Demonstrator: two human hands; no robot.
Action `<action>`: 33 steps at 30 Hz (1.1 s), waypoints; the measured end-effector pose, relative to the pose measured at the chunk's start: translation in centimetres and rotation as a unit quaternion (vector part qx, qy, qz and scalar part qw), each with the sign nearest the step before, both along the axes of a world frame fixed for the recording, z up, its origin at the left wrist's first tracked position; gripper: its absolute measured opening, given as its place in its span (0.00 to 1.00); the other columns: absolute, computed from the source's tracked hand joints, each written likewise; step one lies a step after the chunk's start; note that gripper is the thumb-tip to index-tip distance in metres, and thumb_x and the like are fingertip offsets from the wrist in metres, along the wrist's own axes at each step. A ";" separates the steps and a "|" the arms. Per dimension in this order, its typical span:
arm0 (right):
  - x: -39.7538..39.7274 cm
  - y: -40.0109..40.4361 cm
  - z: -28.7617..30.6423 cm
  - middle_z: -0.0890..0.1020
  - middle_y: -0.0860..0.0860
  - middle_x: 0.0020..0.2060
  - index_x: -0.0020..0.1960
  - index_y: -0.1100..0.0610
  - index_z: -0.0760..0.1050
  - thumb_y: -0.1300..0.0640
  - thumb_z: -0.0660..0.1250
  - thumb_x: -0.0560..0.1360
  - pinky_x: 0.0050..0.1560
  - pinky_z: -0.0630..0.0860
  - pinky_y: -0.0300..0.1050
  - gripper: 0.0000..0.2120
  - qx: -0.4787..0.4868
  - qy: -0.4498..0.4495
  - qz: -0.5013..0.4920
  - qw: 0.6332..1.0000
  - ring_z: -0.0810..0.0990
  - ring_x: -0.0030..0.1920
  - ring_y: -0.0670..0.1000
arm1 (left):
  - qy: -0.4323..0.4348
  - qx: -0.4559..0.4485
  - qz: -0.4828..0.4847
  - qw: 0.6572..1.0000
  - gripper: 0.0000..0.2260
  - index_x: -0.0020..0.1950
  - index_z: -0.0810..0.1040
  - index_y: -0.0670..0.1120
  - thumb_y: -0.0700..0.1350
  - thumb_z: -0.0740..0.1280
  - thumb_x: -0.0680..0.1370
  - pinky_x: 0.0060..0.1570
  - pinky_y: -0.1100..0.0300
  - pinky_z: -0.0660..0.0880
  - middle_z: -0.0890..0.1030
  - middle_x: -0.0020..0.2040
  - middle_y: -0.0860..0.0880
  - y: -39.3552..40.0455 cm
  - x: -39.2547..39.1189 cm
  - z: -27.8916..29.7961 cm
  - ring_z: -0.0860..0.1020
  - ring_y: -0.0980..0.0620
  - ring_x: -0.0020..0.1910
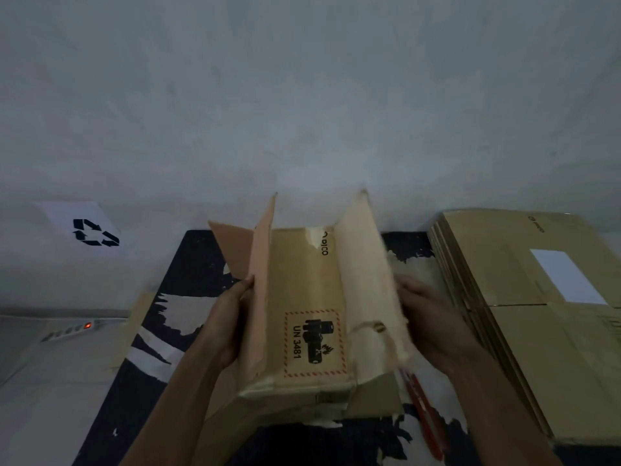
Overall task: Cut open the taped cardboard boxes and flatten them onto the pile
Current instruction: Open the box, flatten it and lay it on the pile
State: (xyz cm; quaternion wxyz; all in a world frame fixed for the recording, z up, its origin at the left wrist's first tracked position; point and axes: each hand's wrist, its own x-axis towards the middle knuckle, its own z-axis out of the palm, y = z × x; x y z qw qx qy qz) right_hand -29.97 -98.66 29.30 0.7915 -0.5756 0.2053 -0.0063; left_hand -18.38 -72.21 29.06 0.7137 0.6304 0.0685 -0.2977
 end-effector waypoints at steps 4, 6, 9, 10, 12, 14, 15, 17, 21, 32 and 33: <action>3.7 7.2 1.2 0.77 0.47 0.58 0.58 0.51 0.79 0.45 0.78 0.67 0.57 0.74 0.45 0.23 -0.359 0.032 0.051 0.932 0.76 0.58 0.50 | 0.015 0.021 0.018 1.000 0.18 0.53 0.84 0.44 0.55 0.60 0.82 0.51 0.46 0.79 0.85 0.45 0.42 -0.4 -0.3 -0.4 0.83 0.43 0.43; 5.0 9.9 -0.3 0.68 0.48 0.62 0.64 0.48 0.72 0.46 0.77 0.68 0.63 0.71 0.48 0.28 -0.538 0.085 0.083 0.834 0.70 0.61 0.52 | 0.001 0.039 0.031 0.999 0.17 0.56 0.82 0.45 0.57 0.63 0.80 0.51 0.44 0.80 0.84 0.50 0.40 -0.3 -0.2 -0.8 0.83 0.41 0.47; 6.1 11.8 -1.6 0.64 0.52 0.65 0.68 0.50 0.65 0.53 0.76 0.70 0.63 0.72 0.54 0.31 -0.586 0.078 0.061 0.804 0.70 0.63 0.56 | -0.029 0.070 0.048 0.996 0.25 0.63 0.77 0.46 0.59 0.74 0.72 0.45 0.48 0.80 0.81 0.58 0.42 0.0 0.1 -1.8 0.82 0.42 0.54; 6.4 11.8 -1.5 0.63 0.53 0.66 0.69 0.50 0.63 0.53 0.76 0.70 0.61 0.74 0.53 0.34 -0.581 0.077 0.058 0.808 0.70 0.63 0.55 | -0.046 0.086 0.047 0.994 0.25 0.63 0.76 0.46 0.57 0.75 0.72 0.44 0.51 0.80 0.81 0.58 0.44 -0.1 0.2 -2.0 0.82 0.44 0.53; 6.3 11.0 -0.5 0.64 0.53 0.66 0.72 0.49 0.58 0.47 0.77 0.70 0.55 0.75 0.47 0.38 -0.569 0.096 0.079 0.813 0.71 0.56 0.52 | -0.066 0.110 0.068 0.989 0.20 0.61 0.77 0.44 0.50 0.75 0.73 0.41 0.55 0.78 0.82 0.55 0.46 -0.5 0.5 -2.3 0.82 0.48 0.51; 5.4 9.6 0.4 0.69 0.53 0.64 0.75 0.49 0.54 0.38 0.72 0.71 0.50 0.71 0.44 0.42 -0.561 0.136 0.111 0.809 0.73 0.52 0.52 | -0.068 0.101 0.091 0.988 0.17 0.58 0.77 0.44 0.46 0.76 0.73 0.39 0.57 0.78 0.82 0.52 0.48 -1.1 0.6 -2.2 0.82 0.49 0.49; 4.6 8.8 0.7 0.72 0.52 0.64 0.76 0.49 0.54 0.33 0.67 0.72 0.53 0.72 0.45 0.41 -0.580 0.158 0.129 0.789 0.76 0.54 0.54 | -0.075 0.099 0.096 0.988 0.16 0.57 0.77 0.44 0.45 0.76 0.72 0.39 0.58 0.78 0.83 0.51 0.48 -1.3 0.8 -2.3 0.82 0.50 0.48; 3.2 6.9 0.3 0.78 0.52 0.60 0.74 0.49 0.61 0.26 0.54 0.74 0.59 0.75 0.50 0.38 -0.613 0.211 0.186 0.738 0.79 0.56 0.56 | -0.084 0.106 0.111 0.985 0.15 0.54 0.77 0.46 0.45 0.77 0.72 0.40 0.57 0.79 0.83 0.50 0.49 -1.4 1.3 -3.0 0.82 0.49 0.48; 0.0 5.0 -1.4 0.73 0.47 0.70 0.73 0.45 0.68 0.20 0.50 0.69 0.65 0.69 0.49 0.43 -0.431 0.234 0.291 0.822 0.73 0.68 0.52 | -0.116 0.165 0.134 0.970 0.29 0.58 0.78 0.47 0.58 0.80 0.63 0.50 0.47 0.81 0.83 0.53 0.50 -1.4 2.5 -3.7 0.82 0.49 0.49; 2.7 6.2 -4.3 0.73 0.45 0.38 0.46 0.51 0.68 0.39 0.51 0.83 0.40 0.72 0.43 0.18 -0.513 0.172 0.214 0.813 0.76 0.41 0.48 | -0.315 0.334 -0.028 0.888 0.28 0.62 0.70 0.45 0.67 0.51 0.80 0.60 0.50 0.69 0.66 0.68 0.40 -3.5 3.1 -2.3 0.71 0.41 0.62; 3.6 5.5 -4.2 0.74 0.46 0.40 0.48 0.51 0.68 0.39 0.51 0.83 0.41 0.72 0.44 0.18 -0.539 0.168 0.206 0.799 0.76 0.42 0.49 | -0.312 0.341 -0.073 0.884 0.34 0.68 0.68 0.46 0.72 0.52 0.77 0.62 0.49 0.70 0.64 0.71 0.41 -3.4 3.0 -2.4 0.71 0.40 0.65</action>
